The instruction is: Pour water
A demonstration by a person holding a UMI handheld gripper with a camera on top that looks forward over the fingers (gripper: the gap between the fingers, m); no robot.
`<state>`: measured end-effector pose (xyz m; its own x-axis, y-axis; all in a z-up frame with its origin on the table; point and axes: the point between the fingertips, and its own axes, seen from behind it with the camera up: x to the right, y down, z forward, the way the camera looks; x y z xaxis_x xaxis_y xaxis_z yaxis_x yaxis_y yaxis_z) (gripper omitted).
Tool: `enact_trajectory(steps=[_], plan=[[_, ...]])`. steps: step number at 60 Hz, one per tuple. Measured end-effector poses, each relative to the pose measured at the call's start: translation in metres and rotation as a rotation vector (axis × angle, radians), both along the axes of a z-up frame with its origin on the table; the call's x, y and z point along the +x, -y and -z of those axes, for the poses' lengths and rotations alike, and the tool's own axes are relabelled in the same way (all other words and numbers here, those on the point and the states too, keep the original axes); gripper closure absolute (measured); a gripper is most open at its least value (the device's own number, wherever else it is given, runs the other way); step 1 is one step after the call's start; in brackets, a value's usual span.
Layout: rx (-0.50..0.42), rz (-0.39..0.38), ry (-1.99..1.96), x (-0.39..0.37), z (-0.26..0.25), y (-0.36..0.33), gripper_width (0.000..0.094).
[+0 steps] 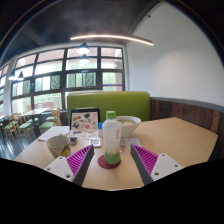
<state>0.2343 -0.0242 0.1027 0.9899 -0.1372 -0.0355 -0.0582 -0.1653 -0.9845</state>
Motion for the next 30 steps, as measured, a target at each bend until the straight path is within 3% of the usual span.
enact_trajectory(steps=[15, 30], plan=[[-0.024, -0.008, -0.013, -0.027, -0.007, 0.114, 0.0114], [0.002, -0.025, -0.010, -0.028, -0.013, 0.143, 0.0112]])
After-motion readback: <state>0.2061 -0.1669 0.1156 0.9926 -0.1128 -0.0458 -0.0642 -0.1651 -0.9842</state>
